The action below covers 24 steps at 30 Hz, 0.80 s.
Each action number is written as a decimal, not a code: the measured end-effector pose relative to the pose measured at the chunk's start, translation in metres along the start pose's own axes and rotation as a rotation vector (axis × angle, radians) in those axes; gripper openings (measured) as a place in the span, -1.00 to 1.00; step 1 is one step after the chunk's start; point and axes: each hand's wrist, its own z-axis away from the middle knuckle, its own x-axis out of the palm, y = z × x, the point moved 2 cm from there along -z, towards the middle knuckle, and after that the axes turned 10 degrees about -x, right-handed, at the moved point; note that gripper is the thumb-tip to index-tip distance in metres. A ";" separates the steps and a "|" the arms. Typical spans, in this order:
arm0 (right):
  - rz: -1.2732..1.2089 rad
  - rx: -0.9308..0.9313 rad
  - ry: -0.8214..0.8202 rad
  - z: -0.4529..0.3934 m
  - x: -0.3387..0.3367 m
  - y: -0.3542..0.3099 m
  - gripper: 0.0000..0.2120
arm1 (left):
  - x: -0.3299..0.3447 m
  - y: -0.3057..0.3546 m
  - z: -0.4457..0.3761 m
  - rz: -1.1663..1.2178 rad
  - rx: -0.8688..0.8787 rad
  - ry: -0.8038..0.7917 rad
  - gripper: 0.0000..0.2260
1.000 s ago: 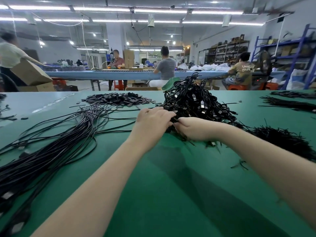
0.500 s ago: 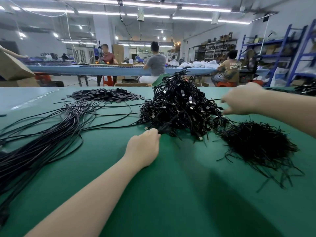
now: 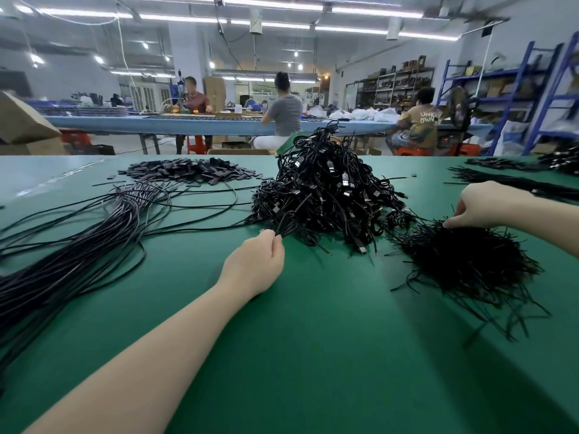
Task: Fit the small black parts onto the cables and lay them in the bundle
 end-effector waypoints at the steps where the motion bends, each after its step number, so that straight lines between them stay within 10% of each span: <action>1: -0.005 0.003 -0.010 -0.001 0.000 -0.001 -0.64 | 0.000 0.000 0.000 0.007 -0.005 -0.010 -0.69; 10: -0.028 -0.045 0.148 -0.002 -0.021 -0.019 -0.78 | 0.001 -0.007 -0.010 0.211 -0.076 -0.173 -0.67; 16: -1.023 -0.566 0.449 0.042 -0.054 -0.119 -0.82 | -0.010 0.009 -0.016 0.608 -0.104 -0.340 -0.72; 24: -0.689 -0.717 0.657 0.045 -0.044 -0.195 -0.95 | -0.011 0.023 -0.007 0.698 -0.047 -0.431 -0.71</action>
